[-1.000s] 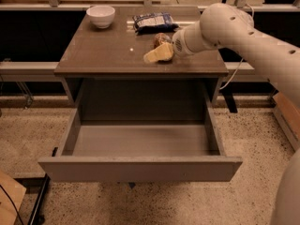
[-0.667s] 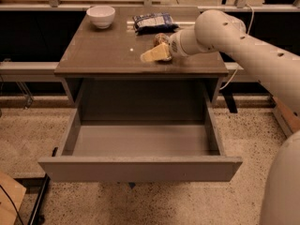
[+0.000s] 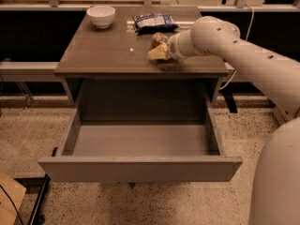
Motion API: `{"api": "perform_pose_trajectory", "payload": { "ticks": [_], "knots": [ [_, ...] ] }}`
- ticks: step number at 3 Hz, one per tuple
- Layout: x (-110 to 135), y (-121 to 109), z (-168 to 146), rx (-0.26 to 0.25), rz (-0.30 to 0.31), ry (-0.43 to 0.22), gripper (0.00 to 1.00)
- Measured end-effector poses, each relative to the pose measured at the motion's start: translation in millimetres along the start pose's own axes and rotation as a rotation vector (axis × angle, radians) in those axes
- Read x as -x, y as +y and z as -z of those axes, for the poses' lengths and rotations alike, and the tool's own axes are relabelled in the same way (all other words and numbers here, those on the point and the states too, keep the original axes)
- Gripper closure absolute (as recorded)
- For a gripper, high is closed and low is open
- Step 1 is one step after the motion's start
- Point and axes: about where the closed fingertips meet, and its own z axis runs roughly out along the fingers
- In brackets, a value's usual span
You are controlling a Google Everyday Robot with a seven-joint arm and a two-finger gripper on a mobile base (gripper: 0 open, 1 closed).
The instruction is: Place orange can into top drawer
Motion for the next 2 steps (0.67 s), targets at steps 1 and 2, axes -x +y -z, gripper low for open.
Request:
{"api": "perform_pose_trajectory", "payload": {
  "ticks": [1, 2],
  "knots": [
    [6, 2, 6, -0.025, 0.029, -0.011, 0.66],
    [16, 9, 25, -0.040, 0.082, -0.028, 0.89]
  ]
}}
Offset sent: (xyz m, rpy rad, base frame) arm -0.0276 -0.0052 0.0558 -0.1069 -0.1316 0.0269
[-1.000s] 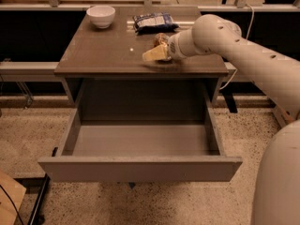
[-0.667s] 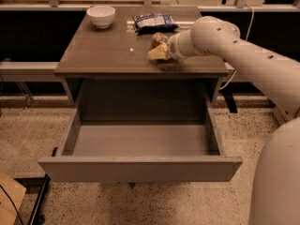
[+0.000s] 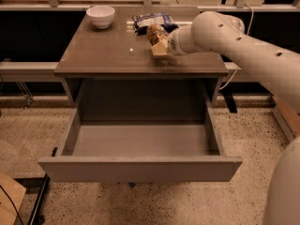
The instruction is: Place orange can into top drawer
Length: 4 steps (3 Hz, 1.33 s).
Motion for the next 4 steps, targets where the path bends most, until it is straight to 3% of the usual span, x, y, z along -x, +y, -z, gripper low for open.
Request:
{"api": "perform_pose_trajectory", "payload": {
  "ticks": [1, 2, 3, 4],
  "knots": [
    [3, 14, 37, 0.042, 0.077, -0.009, 1.00],
    [-8, 39, 98, 0.194, 0.187, 0.008, 1.00],
    [-35, 55, 135, 0.287, 0.361, 0.090, 1.00],
    [-84, 58, 171, 0.368, 0.492, 0.238, 1.00]
  ]
}}
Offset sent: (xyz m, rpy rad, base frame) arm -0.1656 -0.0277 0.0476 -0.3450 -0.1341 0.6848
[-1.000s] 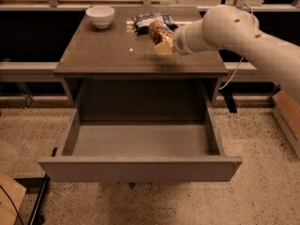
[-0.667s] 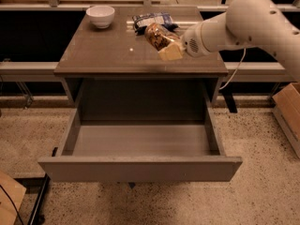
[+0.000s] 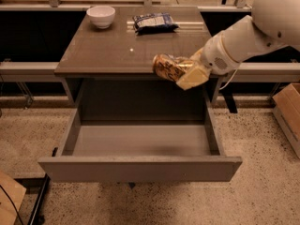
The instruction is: Place orange can into top drawer
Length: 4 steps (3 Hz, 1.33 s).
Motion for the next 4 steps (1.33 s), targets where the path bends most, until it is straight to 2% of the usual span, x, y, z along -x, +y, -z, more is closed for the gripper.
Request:
{"api": "perform_pose_trajectory", "payload": {
  "ticks": [1, 2, 3, 4],
  "knots": [
    [-58, 44, 7, 0.121, -0.017, 0.131, 1.00],
    [-68, 55, 5, 0.158, -0.022, 0.157, 1.00],
    [-68, 55, 5, 0.158, -0.021, 0.157, 1.00],
    [-63, 55, -10, 0.170, 0.023, 0.177, 1.00]
  ]
}}
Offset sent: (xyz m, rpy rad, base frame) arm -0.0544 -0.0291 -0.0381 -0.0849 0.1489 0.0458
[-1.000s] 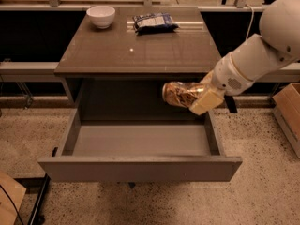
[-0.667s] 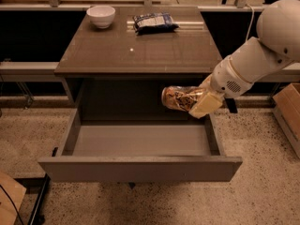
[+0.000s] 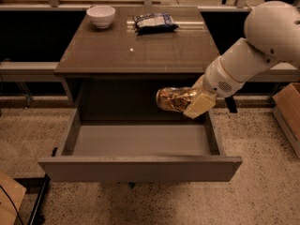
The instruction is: Place orange can into top drawer
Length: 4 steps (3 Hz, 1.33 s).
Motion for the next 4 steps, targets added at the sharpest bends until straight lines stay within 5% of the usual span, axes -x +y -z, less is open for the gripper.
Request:
{"api": "perform_pose_trajectory", "payload": {
  "ticks": [1, 4],
  "knots": [
    [-7, 0, -33, 0.033, -0.013, -0.005, 1.00],
    [-28, -14, -138, 0.135, -0.072, -0.031, 0.34]
  ]
}}
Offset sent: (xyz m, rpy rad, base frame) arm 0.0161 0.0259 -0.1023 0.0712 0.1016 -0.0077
